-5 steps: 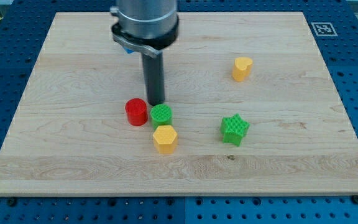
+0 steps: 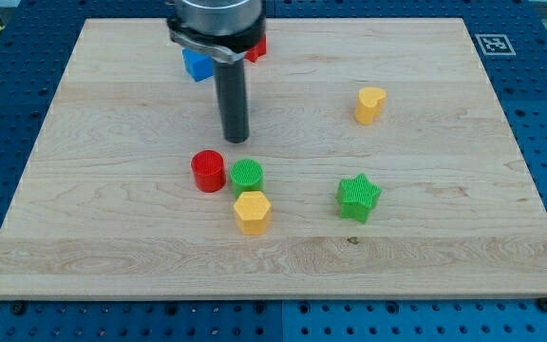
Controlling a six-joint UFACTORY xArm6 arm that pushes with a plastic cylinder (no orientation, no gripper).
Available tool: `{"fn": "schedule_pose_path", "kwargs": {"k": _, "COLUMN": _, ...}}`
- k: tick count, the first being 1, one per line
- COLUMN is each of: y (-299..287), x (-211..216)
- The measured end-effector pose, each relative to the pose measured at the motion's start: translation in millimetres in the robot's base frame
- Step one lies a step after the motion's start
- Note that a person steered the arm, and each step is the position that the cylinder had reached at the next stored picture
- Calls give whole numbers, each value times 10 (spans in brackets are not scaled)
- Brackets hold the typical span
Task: Put the blue triangle to the bottom right of the blue cube
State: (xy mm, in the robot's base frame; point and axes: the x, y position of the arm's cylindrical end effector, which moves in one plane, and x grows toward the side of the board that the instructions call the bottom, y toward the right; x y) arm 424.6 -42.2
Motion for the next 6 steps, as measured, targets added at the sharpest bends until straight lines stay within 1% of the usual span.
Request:
{"fn": "schedule_pose_path", "kwargs": {"k": 1, "y": 45, "x": -260}}
{"fn": "schedule_pose_path", "kwargs": {"k": 3, "y": -285, "x": -433}}
{"fn": "schedule_pose_path", "kwargs": {"k": 4, "y": -284, "x": -586}}
{"fn": "schedule_pose_path", "kwargs": {"k": 5, "y": -92, "x": -586}}
{"fn": "schedule_pose_path", "kwargs": {"k": 6, "y": -34, "x": -606}}
